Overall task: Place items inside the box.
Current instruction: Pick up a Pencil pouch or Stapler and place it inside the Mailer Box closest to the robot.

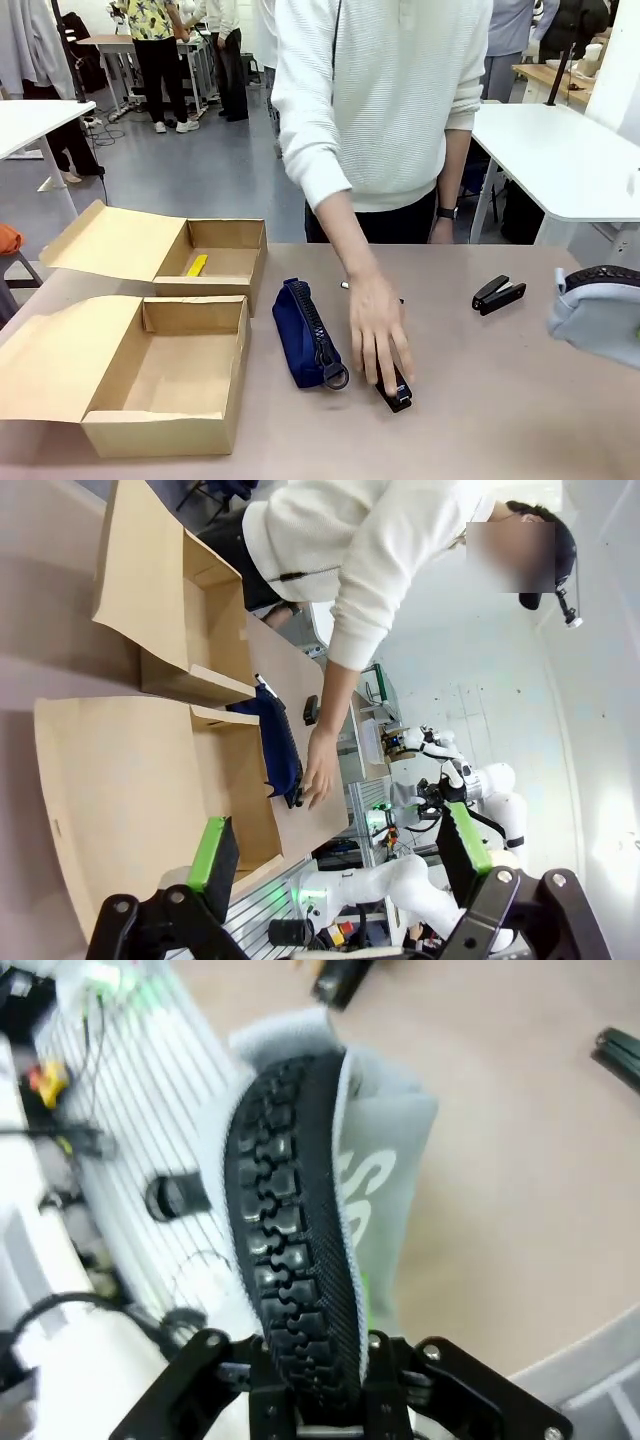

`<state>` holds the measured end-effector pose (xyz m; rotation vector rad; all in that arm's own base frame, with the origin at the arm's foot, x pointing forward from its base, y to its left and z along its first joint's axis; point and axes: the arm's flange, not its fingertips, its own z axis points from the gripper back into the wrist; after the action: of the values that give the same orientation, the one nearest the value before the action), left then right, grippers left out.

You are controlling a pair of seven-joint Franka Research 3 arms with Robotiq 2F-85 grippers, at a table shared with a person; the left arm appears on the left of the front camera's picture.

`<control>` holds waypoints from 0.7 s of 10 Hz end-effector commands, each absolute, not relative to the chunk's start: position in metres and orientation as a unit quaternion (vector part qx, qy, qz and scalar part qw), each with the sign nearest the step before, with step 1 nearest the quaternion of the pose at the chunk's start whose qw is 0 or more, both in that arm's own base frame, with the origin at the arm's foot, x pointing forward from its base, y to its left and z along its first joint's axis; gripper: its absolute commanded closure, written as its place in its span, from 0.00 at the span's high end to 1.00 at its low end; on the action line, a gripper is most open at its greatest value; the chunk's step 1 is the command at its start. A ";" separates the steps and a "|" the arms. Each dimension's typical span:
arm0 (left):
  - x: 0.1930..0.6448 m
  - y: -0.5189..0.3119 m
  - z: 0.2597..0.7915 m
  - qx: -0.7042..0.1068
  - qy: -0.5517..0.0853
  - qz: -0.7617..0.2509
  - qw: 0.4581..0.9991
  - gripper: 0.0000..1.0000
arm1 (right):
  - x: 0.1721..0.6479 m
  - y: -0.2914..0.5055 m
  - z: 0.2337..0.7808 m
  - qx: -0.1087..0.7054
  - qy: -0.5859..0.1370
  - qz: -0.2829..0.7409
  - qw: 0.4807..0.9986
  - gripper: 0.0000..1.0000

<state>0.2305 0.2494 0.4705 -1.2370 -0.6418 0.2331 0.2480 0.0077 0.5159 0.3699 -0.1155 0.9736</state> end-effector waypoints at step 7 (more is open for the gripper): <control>0.231 0.249 0.472 -0.571 -0.304 0.098 0.756 1.00 | 0.288 0.018 0.485 0.228 -0.077 0.129 0.962 0.07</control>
<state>0.2300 0.2499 0.4705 -1.2363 -0.6441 0.2323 0.3018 0.0147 0.4957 0.4457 -0.1298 0.2914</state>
